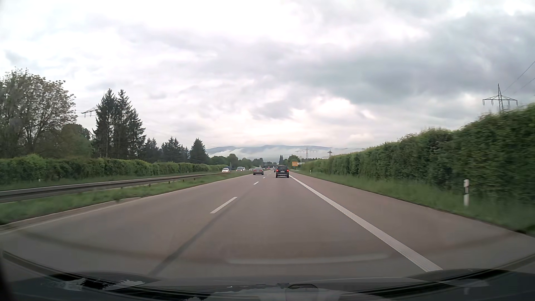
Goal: Follow the waypoints while adhering to traffic rules and regulations
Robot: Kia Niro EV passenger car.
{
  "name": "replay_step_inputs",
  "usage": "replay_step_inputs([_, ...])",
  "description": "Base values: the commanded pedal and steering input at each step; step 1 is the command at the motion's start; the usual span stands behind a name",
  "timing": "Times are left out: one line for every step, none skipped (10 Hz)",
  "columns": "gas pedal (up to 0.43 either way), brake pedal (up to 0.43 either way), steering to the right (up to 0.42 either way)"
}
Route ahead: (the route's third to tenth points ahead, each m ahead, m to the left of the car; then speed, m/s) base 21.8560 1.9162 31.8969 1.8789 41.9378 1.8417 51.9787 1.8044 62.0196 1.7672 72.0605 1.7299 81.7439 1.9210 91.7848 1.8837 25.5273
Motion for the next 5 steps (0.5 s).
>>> replay_step_inputs([0.150,0.000,0.000])
replay_step_inputs([0.138,0.000,0.001])
replay_step_inputs([0.087,0.000,0.001])
replay_step_inputs([0.039,0.000,0.001])
replay_step_inputs([0.000,0.000,0.000])
